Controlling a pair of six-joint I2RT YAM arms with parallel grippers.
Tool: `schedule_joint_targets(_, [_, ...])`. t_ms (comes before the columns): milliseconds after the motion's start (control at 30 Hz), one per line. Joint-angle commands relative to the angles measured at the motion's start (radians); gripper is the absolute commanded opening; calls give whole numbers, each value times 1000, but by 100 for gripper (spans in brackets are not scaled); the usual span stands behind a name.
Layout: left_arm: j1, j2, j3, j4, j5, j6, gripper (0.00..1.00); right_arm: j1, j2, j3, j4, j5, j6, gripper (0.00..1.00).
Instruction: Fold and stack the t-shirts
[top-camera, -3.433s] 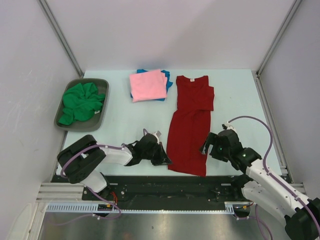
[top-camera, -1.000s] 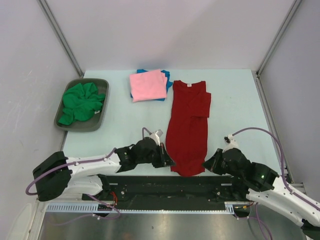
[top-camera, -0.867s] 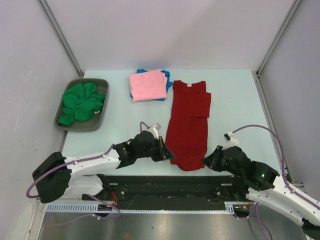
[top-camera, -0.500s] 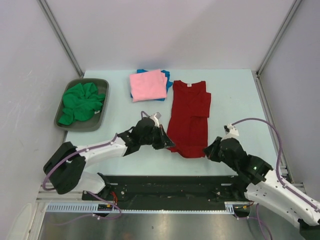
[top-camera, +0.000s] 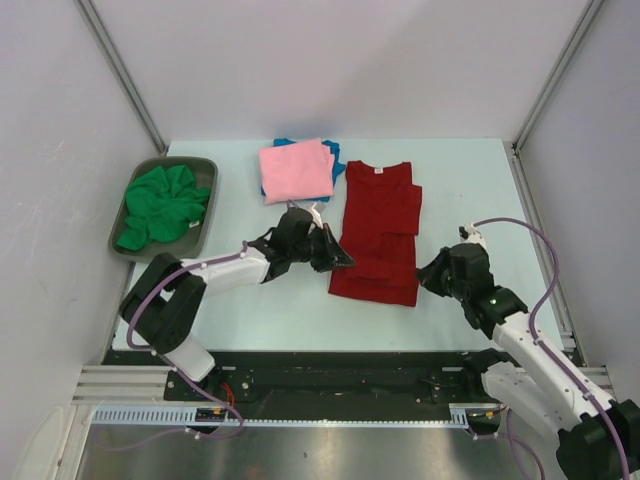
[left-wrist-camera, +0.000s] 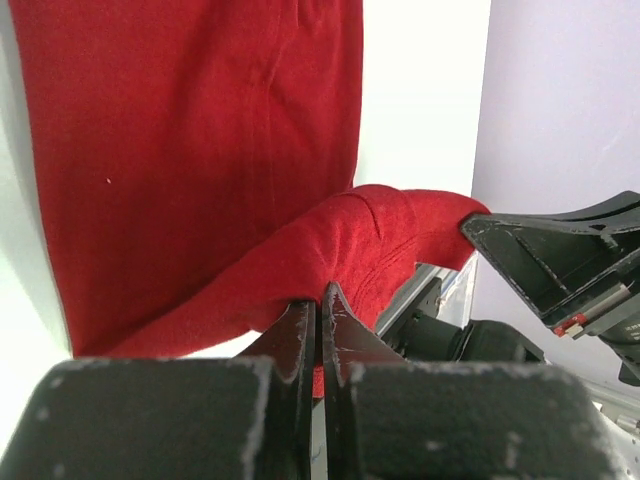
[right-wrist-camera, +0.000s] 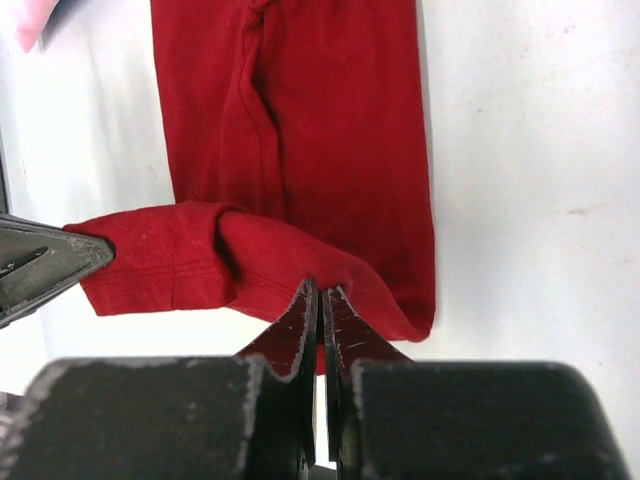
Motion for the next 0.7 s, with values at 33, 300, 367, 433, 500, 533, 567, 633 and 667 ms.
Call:
schedule_joint_targets(33, [41, 53, 74, 42, 52, 37, 0, -31, 74, 36, 154, -88, -32, 0])
schedule_joint_targets(300, [95, 174, 153, 62, 105, 48, 0, -98, 209, 34, 276, -131, -29, 0])
schedule_joint_targets(367, [106, 200, 175, 64, 115, 49, 0, -124, 240, 36, 319, -148, -29, 0])
schedule_joint_targets(433, [117, 234, 210, 64, 132, 49, 0, -144, 286, 37, 363, -164, -26, 0])
schedule_joint_targets(500, [121, 255, 247, 58, 147, 51, 0, -173, 318, 40, 416, -183, -23, 0])
schedule_joint_targets(533, [129, 276, 259, 59, 152, 51, 0, -181, 355, 42, 429, -190, -21, 0])
schedule_joint_targets(567, [132, 290, 273, 56, 155, 51, 0, -186, 373, 47, 441, -197, -20, 0])
schedule_joint_targets(633, [144, 323, 308, 53, 167, 51, 0, -199, 430, 66, 472, -202, -18, 0])
schedule_joint_targets(667, [150, 335, 322, 53, 171, 49, 0, -204, 453, 71, 484, -210, -15, 0])
